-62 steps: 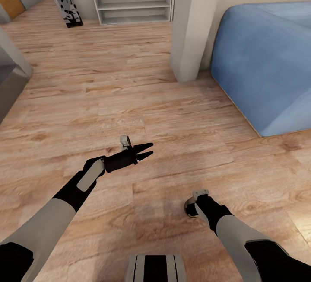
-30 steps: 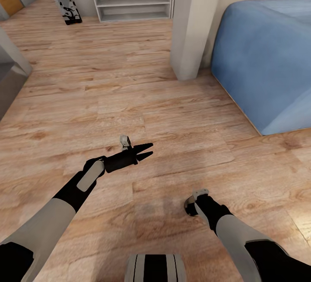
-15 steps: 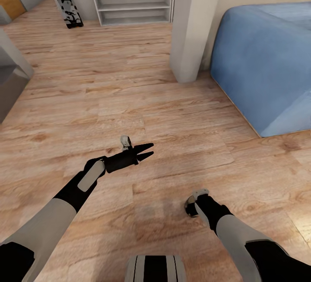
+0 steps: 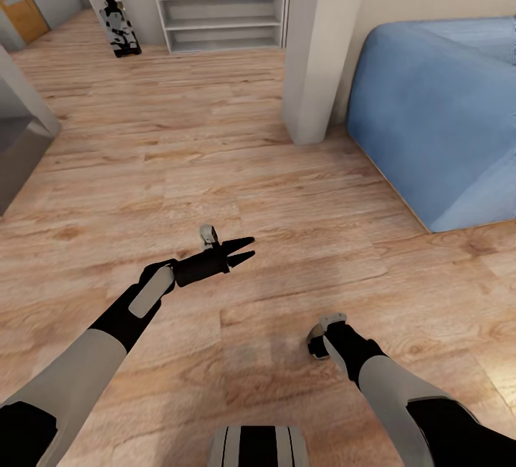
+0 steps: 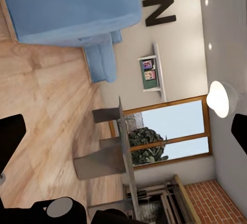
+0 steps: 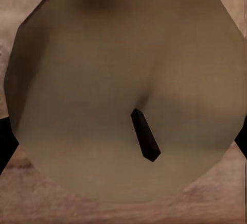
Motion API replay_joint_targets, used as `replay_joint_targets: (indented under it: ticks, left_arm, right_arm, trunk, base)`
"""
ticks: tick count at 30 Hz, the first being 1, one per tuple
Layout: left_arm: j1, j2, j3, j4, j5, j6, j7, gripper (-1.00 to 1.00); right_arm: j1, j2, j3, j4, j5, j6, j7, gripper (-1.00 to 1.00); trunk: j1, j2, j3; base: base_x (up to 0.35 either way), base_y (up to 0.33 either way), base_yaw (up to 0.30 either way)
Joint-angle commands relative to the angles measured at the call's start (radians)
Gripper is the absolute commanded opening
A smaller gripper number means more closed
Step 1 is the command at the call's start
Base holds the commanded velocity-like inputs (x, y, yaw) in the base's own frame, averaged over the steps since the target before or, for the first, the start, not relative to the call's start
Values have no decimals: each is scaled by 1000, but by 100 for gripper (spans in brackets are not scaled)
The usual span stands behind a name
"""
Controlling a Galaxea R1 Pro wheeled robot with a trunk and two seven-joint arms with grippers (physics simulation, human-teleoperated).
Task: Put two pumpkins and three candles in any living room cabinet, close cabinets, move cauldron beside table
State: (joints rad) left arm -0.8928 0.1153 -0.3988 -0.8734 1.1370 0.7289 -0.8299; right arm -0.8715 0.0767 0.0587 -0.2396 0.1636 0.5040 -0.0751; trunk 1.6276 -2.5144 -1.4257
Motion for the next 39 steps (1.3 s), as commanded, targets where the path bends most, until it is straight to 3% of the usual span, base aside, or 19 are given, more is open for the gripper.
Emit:
replay_joint_targets:
  ticks: [1, 8, 16, 29, 33, 39]
  left_arm:
    - [0, 0, 0, 0, 0, 0, 0, 100]
    - [0, 0, 0, -1, 0, 0, 0, 100]
    - [0, -1, 0, -6, -7, 1, 6, 100]
    - [0, -2, 0, -12, -5, 16, 116, 100]
    - [0, -2, 1, -14, -4, 18, 119, 100]
    - [0, -1, 3, -14, -3, 18, 120, 100]
  right_arm:
    - [0, 0, 0, 0, -1, 0, 0, -100]
    - [0, 0, 0, 0, -1, 1, 0, -100]
    - [0, 0, -1, 0, -1, 1, 0, -100]
    - [0, -3, -3, -11, 1, 68, 0, -100]
    - [0, -22, -4, -42, 1, 69, 0, -100]
    - [0, -29, -2, -85, 0, 71, 2, -100]
  trunk:
    - [0, 0, 4]
    - [-2, 1, 16]
    - [-5, 3, 46]
    - [-11, 6, 97]
    - [-13, 7, 112]
    - [-16, 8, 135]
  base:
    - [0, 0, 0]
    - [0, 0, 0]
    - [0, 0, 0]
    - [0, 0, 0]
    - [0, 0, 0]
    - [0, 0, 0]
